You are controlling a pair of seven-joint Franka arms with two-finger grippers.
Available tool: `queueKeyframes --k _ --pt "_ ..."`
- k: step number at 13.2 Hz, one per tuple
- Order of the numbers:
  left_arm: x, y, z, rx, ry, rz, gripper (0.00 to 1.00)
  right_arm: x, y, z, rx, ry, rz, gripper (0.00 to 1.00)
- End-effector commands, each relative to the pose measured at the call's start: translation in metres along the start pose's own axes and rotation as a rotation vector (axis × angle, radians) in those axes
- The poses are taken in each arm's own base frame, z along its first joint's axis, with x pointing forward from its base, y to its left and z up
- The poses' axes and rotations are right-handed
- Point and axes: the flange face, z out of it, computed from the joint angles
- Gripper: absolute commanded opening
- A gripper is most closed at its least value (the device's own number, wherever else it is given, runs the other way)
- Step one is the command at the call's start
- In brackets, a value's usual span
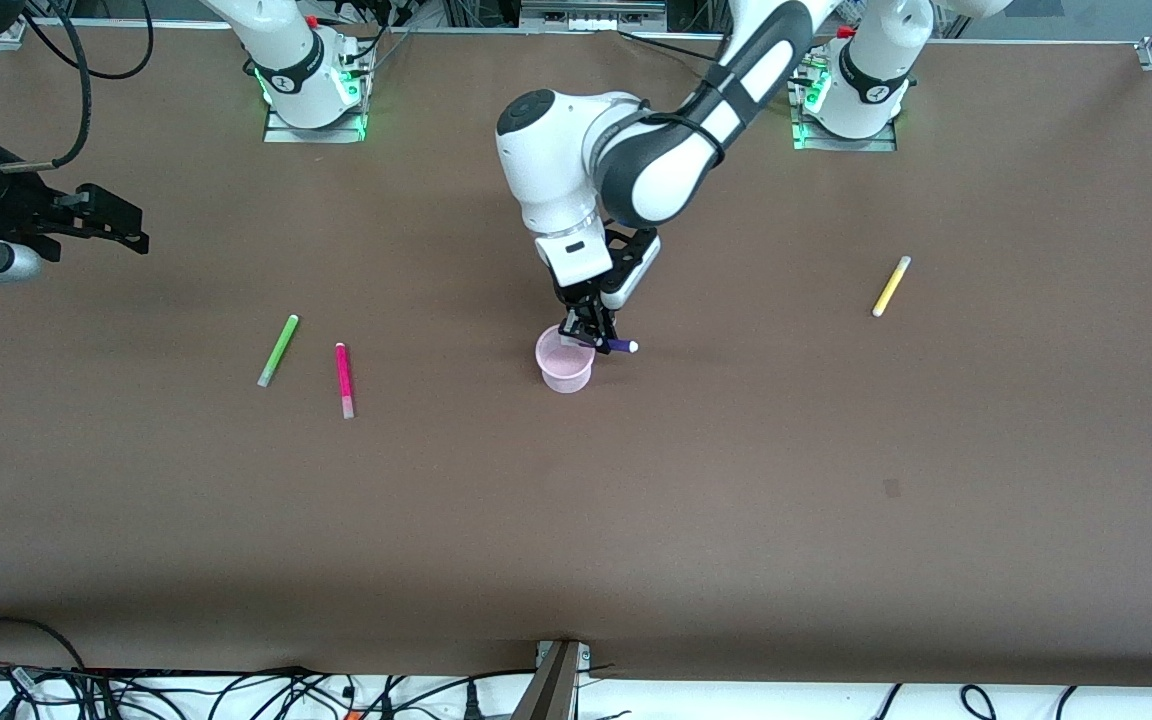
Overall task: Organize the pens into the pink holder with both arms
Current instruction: 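Lift the blue pen and carry it above the pink holder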
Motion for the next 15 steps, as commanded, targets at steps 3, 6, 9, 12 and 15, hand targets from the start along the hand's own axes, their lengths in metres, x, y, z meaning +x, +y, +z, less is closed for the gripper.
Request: queueKeyframes --k 3,6,9,12,15 --pt "-0.02 0.008 0.018 -0.044 0.079 0.004 0.0 -0.002 0.002 0.0 0.016 -0.007 -0.001 1.0" --pt "-0.03 0.011 0.023 -0.066 0.098 0.022 0.0 -0.002 0.002 -0.001 0.014 -0.004 -0.001 1.0" --pt "-0.044 0.005 0.025 -0.081 0.117 0.054 0.0 0.0 0.003 -0.003 0.011 0.009 -0.001 1.0" --pt "-0.046 0.004 0.026 -0.08 0.117 0.058 0.0 0.005 0.003 -0.003 0.003 0.036 -0.002 1.0" --pt "-0.05 0.002 0.025 -0.081 0.116 0.064 0.07 0.008 0.003 -0.004 0.011 0.054 -0.002 1.0"
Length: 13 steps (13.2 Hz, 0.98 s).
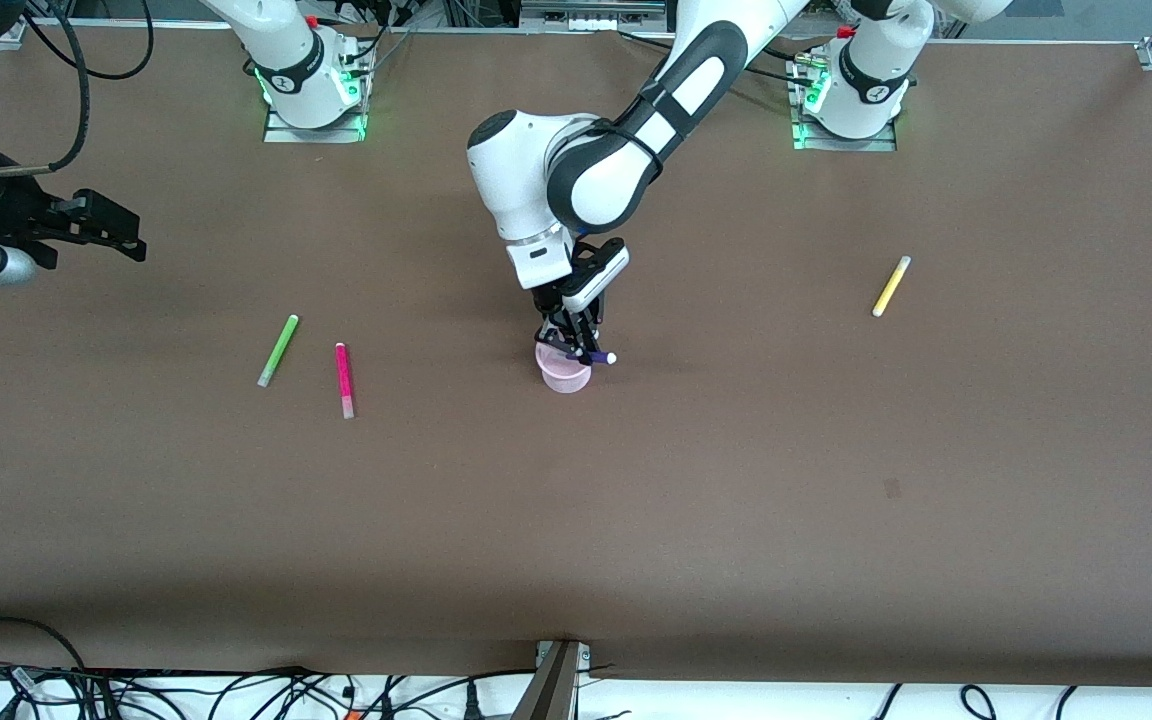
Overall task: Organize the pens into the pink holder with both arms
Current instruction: 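Open the left gripper to drop the blue pen into the holder, then withdraw the left gripper while the right gripper reaches the magenta pen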
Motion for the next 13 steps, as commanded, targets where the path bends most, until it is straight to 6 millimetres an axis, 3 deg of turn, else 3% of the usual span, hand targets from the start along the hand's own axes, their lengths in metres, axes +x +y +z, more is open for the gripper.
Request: queueKeyframes --k 1,3,5,6,7,9,11,13 --pt "-0.003 0.006 -0.003 -0.026 0.031 -0.013 0.2 0.004 0.002 0.002 0.013 0.007 -0.003 1.0" --pt "-0.002 0.006 -0.003 -0.025 0.031 -0.009 0.42 0.006 0.001 0.004 0.013 0.012 -0.003 1.0" --pt "0.001 0.008 -0.004 -0.028 0.033 0.009 0.89 0.008 0.001 0.002 0.012 0.029 -0.003 1.0" --pt "0.004 0.009 -0.007 -0.029 0.03 0.038 1.0 0.009 -0.001 0.003 0.009 0.029 -0.009 1.0" --pt "0.011 0.013 -0.01 -0.029 0.024 0.046 1.0 0.01 -0.002 0.005 0.006 0.025 -0.012 1.0" --pt "0.057 0.028 -0.024 -0.024 0.0 0.021 1.0 0.014 -0.003 0.013 0.002 0.011 -0.014 1.0" --pt "0.099 0.039 -0.04 0.023 -0.105 0.07 1.0 0.029 -0.002 0.047 -0.005 -0.047 -0.014 1.0" --pt "0.156 0.048 -0.054 0.059 -0.227 0.119 1.0 0.041 0.002 0.082 -0.03 -0.116 -0.033 1.0"
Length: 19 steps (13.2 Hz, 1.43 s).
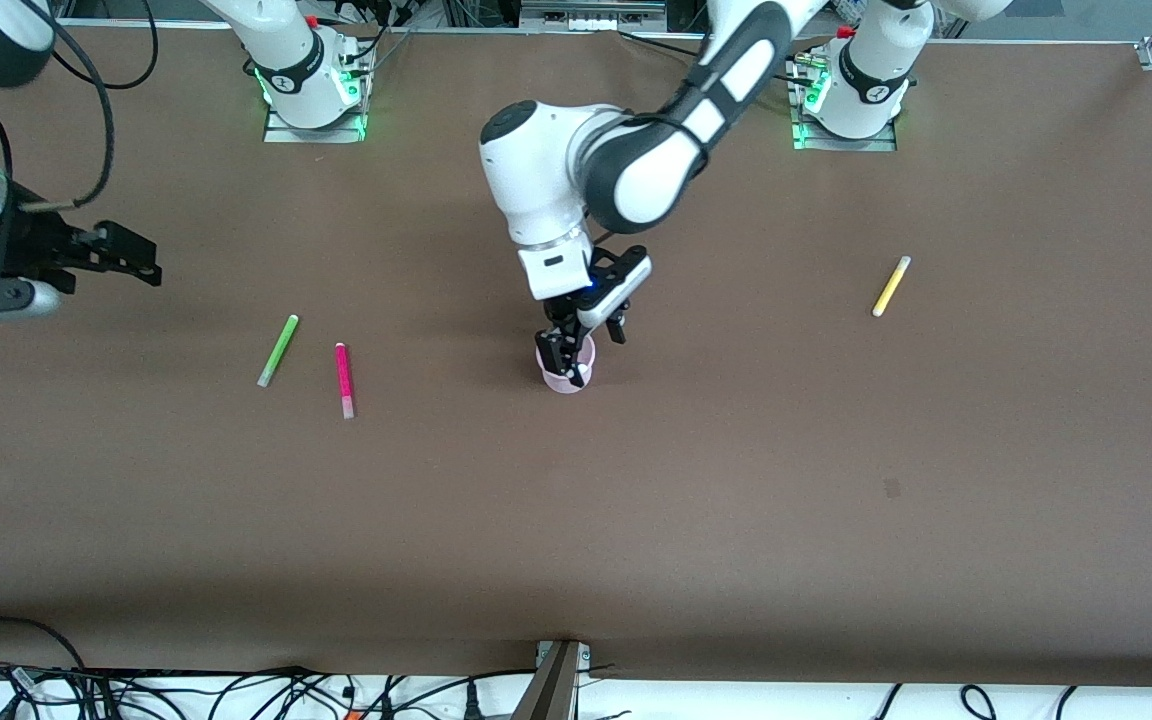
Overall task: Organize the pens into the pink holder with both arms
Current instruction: 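Withdraw the left gripper while the right gripper reaches the magenta pen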
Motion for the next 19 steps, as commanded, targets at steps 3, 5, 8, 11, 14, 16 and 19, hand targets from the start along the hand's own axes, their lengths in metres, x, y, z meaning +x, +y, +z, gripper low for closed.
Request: queueKeyframes --k 3,5,8,11,14,16,19 --pt "0.131 -0.008 -0.052 0.078 -0.23 0.144 1.0 0.017 0.01 0.036 -0.022 -0.069 -0.064 1.0" --pt "0.189 -0.022 -0.064 0.102 -0.329 0.238 1.0 0.021 0.01 0.045 -0.019 -0.084 -0.067 1.0" --pt "0.273 -0.051 -0.077 0.108 -0.437 0.381 1.0 0.027 -0.008 0.065 -0.014 -0.081 -0.104 1.0" --pt "0.351 -0.09 -0.084 0.075 -0.555 0.537 1.0 0.018 -0.026 0.114 -0.008 -0.06 -0.124 1.0" --pt "0.416 -0.131 -0.08 0.039 -0.618 0.707 1.0 0.012 -0.034 0.156 -0.005 -0.071 -0.133 1.0" --pt "0.447 -0.152 -0.071 0.018 -0.641 0.801 1.0 0.004 -0.036 0.196 0.011 -0.058 -0.126 1.0" --pt "0.482 -0.181 -0.054 -0.006 -0.662 0.935 1.0 0.0 -0.04 0.267 0.009 0.052 -0.123 1.0"
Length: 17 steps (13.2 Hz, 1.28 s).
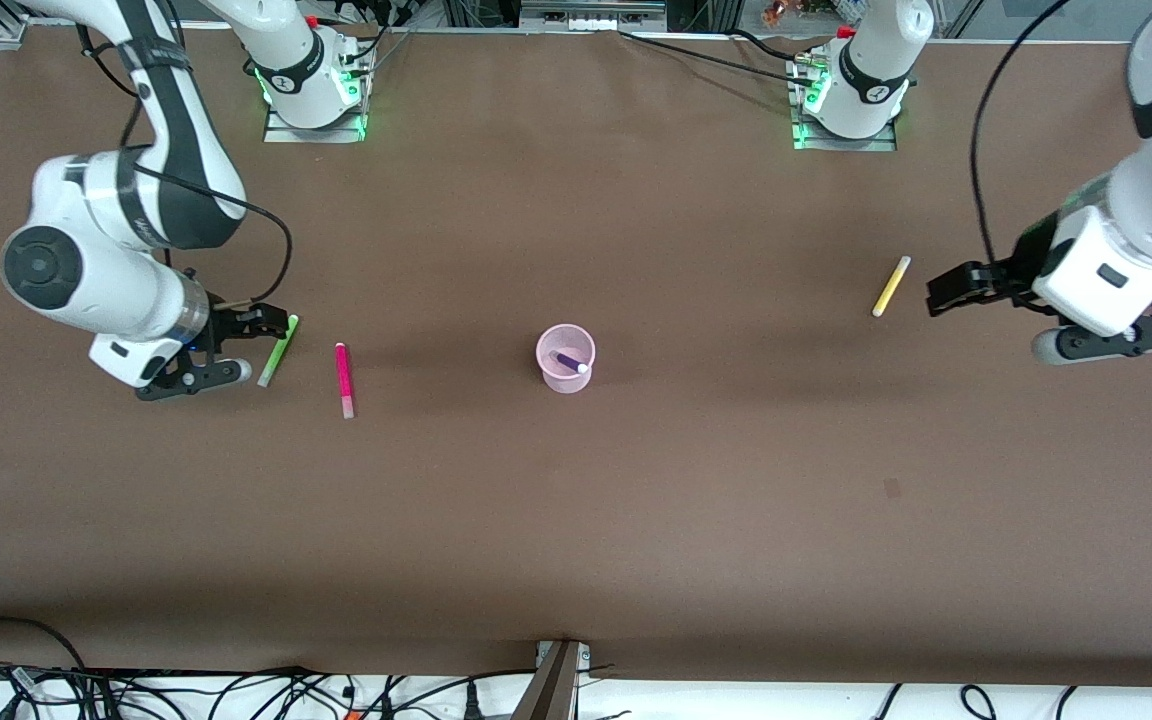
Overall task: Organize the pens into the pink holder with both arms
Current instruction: 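Lower the right gripper and grasp the magenta pen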
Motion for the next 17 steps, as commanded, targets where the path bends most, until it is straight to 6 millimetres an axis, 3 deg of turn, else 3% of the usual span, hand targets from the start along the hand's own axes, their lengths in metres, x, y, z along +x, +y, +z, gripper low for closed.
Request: queueKeyframes --k 1,4,6,11,14,17 --pt "-0.008 -0.034 0.003 -0.01 -0.018 0.122 1.0 -0.011 -0.01 0.058 0.005 0.067 0.021 1.0" --pt "0.001 -0.066 0.012 -0.011 -0.001 0.161 1.0 -0.028 -0.039 0.095 0.009 0.085 0.043 1.0" --pt "0.003 -0.07 0.027 0.045 -0.005 0.183 1.0 -0.035 -0.054 0.113 0.011 0.103 0.048 0.99" --pt "0.0 -0.072 0.04 0.049 -0.018 0.185 1.0 -0.032 -0.056 0.146 0.013 0.115 0.056 0.82" --pt "-0.007 -0.072 0.054 0.053 -0.007 0.187 1.0 -0.032 -0.056 0.154 0.013 0.104 0.056 0.65" --pt "-0.007 -0.071 0.054 0.053 -0.009 0.187 1.0 -0.032 -0.055 0.154 0.014 0.103 0.059 0.31"
